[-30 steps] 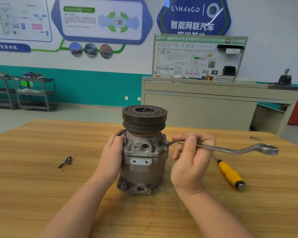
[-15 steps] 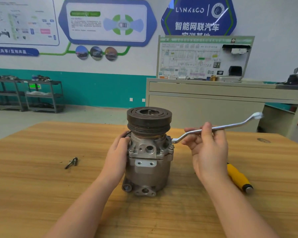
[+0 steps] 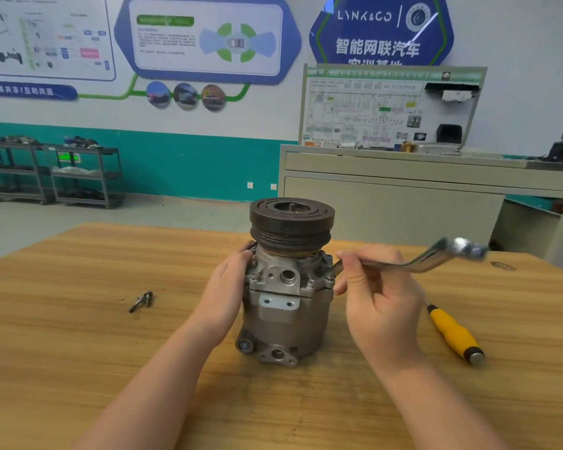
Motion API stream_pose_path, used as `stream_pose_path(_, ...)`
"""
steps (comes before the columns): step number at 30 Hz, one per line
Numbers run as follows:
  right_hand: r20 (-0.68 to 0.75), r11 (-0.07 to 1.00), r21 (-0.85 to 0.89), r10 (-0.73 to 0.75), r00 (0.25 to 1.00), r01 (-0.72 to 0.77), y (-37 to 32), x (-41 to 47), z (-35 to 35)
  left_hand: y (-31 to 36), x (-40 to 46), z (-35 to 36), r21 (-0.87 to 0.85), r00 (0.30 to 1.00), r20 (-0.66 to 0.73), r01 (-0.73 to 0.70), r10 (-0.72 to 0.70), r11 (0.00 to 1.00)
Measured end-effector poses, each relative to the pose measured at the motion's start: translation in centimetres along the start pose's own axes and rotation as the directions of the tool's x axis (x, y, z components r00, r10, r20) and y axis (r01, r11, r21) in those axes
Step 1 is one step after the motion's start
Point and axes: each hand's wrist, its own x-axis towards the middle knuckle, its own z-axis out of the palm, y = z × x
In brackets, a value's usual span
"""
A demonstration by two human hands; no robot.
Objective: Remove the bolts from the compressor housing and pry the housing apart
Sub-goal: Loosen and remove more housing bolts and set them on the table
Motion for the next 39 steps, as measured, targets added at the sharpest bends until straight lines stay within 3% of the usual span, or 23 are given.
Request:
stream_pose_path(2,0.044,0.995,-0.039,-0.087,0.995,0.089,-0.3,-0.3,0.3,-0.1,0.5,-0.2,-0.103,0.997,0.062,0.052,-0.046,0.993)
stream_pose_path(7,0.178,0.941,-0.111,-0.297,0.938,0.319,-1.0,-1.4,1.3,-0.6,1.5,-0.1,-0.237,0.991,0.07,0.127,-0.113,0.963)
stream_pose_path(9,0.115,0.984,-0.024,-0.173,0.978,0.177,-1.2,-1.7,1.1,-0.7,1.5,0.0,-0.244,0.989,0.08,0.137,-0.121,0.96)
stream_pose_path(11,-0.048,0.967,0.211,0.156,0.987,-0.142,-1.7,-1.3,0.6,-0.7,1.6,0.0,-0.251,0.989,0.069,0.144,-0.131,0.957)
stream_pose_path(13,-0.136,0.795,0.438,0.519,0.844,-0.419,-1.5,-0.2,0.2,-0.7,1.6,0.0,-0.256,0.989,0.056,0.148,-0.138,0.955)
stream_pose_path(16,0.034,0.335,0.674,0.876,0.481,-0.658,0.8,2.2,0.0,-0.6,1.5,0.2,-0.26,0.989,0.061,0.147,-0.136,0.954)
stream_pose_path(19,0.314,-0.047,0.599,0.932,0.18,-0.799,3.0,3.7,0.5,-0.5,1.5,0.3,-0.264,0.991,0.056,0.132,-0.121,0.956)
stream_pose_path(21,0.414,-0.143,0.529,0.904,0.107,-0.837,4.1,4.1,0.7,-0.7,1.6,0.4,-0.258,0.993,0.048,0.119,-0.111,0.959)
stream_pose_path(23,0.383,-0.112,0.599,0.909,0.161,-0.792,4.3,4.8,0.1,-0.9,1.8,0.3,-0.246,0.995,0.05,0.1,-0.091,0.964)
stream_pose_path(25,0.293,0.017,0.689,0.908,0.3,-0.724,3.7,5.6,-1.0,-1.1,1.8,0.3,-0.253,0.996,0.049,0.088,-0.078,0.964)
stream_pose_path(27,0.201,0.229,0.666,0.861,0.467,-0.71,2.5,5.6,-2.1,-1.1,2.0,0.5,-0.26,0.997,0.041,0.077,-0.069,0.962)
stream_pose_path(30,0.096,0.615,0.44,0.692,0.715,-0.654,0.2,4.2,-2.8,-1.1,2.1,0.7,-0.272,0.998,0.013,0.07,-0.069,0.96)
stream_pose_path(32,0.09,0.765,0.35,0.547,0.832,-0.541,-1.1,3.2,-2.7,-0.9,2.0,0.7,-0.271,0.997,0.017,0.073,-0.071,0.96)
stream_pose_path(35,0.149,0.892,0.215,0.371,0.916,-0.397,-1.9,2.2,-2.3,-0.7,1.9,0.6,-0.261,0.997,0.009,0.079,-0.079,0.962)
stream_pose_path(39,0.225,0.992,-0.039,0.123,0.966,-0.118,-1.6,1.5,-1.9,-0.5,1.7,0.6,-0.247,0.997,0.025,0.082,-0.078,0.965)
